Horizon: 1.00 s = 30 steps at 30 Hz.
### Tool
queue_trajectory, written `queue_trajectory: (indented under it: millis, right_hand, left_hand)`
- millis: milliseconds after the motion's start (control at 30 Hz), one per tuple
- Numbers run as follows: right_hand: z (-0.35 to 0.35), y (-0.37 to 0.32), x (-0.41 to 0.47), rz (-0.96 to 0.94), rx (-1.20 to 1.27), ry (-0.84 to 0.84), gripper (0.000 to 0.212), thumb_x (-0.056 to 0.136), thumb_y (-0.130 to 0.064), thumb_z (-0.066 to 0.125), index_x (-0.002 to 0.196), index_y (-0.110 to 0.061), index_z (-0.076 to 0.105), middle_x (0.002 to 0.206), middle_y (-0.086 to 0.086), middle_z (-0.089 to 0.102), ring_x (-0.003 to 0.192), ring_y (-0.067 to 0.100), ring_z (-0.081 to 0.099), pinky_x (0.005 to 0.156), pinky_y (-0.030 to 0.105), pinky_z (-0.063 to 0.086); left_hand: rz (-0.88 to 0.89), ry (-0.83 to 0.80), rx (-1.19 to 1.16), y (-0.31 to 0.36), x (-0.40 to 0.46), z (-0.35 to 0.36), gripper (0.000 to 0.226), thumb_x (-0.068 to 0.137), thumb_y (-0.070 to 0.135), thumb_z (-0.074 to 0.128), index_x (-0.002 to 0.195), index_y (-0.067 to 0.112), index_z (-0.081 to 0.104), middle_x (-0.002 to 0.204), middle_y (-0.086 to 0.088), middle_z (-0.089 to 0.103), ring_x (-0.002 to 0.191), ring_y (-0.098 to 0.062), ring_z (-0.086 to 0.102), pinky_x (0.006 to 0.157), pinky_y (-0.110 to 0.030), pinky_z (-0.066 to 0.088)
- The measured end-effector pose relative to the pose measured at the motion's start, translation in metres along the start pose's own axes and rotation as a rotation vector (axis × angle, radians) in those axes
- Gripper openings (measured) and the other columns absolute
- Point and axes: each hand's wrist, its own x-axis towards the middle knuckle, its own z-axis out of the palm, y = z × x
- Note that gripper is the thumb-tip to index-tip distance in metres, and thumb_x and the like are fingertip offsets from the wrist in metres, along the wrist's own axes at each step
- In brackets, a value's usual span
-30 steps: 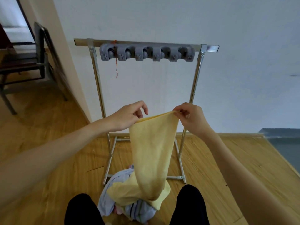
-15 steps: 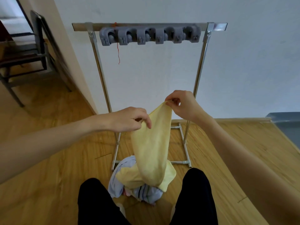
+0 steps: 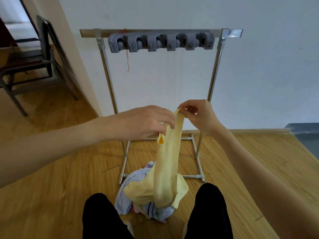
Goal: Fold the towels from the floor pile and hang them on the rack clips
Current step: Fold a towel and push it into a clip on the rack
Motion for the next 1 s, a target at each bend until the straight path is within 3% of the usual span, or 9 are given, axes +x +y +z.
queue_trajectory:
  millis: [100,200,433,567,733,1000]
  right_hand:
    - [-0.006,-0.004,0.003,0.018,0.058,0.027,0.009,0.084,-0.005,0.068,0.090,-0.011,0.072,0.071,-0.012,0.065,0.064,0.008,0.062,0.065,0.018,0.052]
    - [-0.012,-0.012,0.004,0.039,0.175,0.038,0.006,0.082,-0.003,0.069,0.087,-0.007,0.071,0.071,0.004,0.069,0.059,0.013,0.064,0.061,0.021,0.055]
    - [-0.024,-0.028,0.002,0.044,0.359,-0.006,0.011,0.082,-0.003,0.071,0.090,0.004,0.068,0.074,0.015,0.070,0.061,0.023,0.065,0.060,0.026,0.056]
    - [-0.028,-0.032,0.000,0.032,0.423,-0.024,0.010,0.084,0.007,0.065,0.091,0.006,0.057,0.079,0.021,0.066,0.063,0.023,0.064,0.063,0.030,0.056]
    - [-0.027,-0.034,0.001,-0.024,0.336,-0.044,0.016,0.083,0.014,0.055,0.087,0.002,0.066,0.079,0.019,0.067,0.069,0.024,0.066,0.069,0.028,0.056]
    - [-0.029,-0.040,0.006,-0.045,0.311,-0.025,0.012,0.080,0.005,0.067,0.090,-0.001,0.070,0.082,0.008,0.070,0.075,0.021,0.068,0.076,0.031,0.058]
  left_hand:
    - [-0.035,-0.023,-0.042,-0.004,0.006,-0.005,0.031,0.092,0.023,0.043,0.087,0.011,0.071,0.090,-0.002,0.071,0.085,-0.020,0.066,0.083,-0.033,0.049]
    - [-0.154,0.038,0.030,-0.011,0.008,-0.005,0.036,0.094,0.031,0.036,0.092,0.017,0.068,0.086,0.004,0.068,0.079,-0.015,0.062,0.074,-0.032,0.045]
    - [-0.343,0.191,0.017,-0.023,0.016,0.002,0.041,0.095,0.043,0.034,0.092,0.017,0.066,0.080,0.005,0.062,0.075,-0.013,0.054,0.068,-0.029,0.039]
    - [-0.398,0.235,0.010,-0.021,0.019,0.005,0.038,0.095,0.043,0.038,0.091,0.018,0.066,0.081,0.006,0.063,0.075,-0.011,0.055,0.069,-0.025,0.035]
    - [-0.486,0.265,0.026,-0.017,0.022,0.006,0.044,0.095,0.046,0.036,0.085,0.016,0.066,0.076,0.005,0.063,0.071,-0.013,0.055,0.067,-0.032,0.043]
    - [-0.575,0.333,0.127,-0.014,0.029,-0.001,0.035,0.096,0.039,0.048,0.079,0.015,0.067,0.067,0.003,0.061,0.061,-0.015,0.053,0.060,-0.033,0.043]
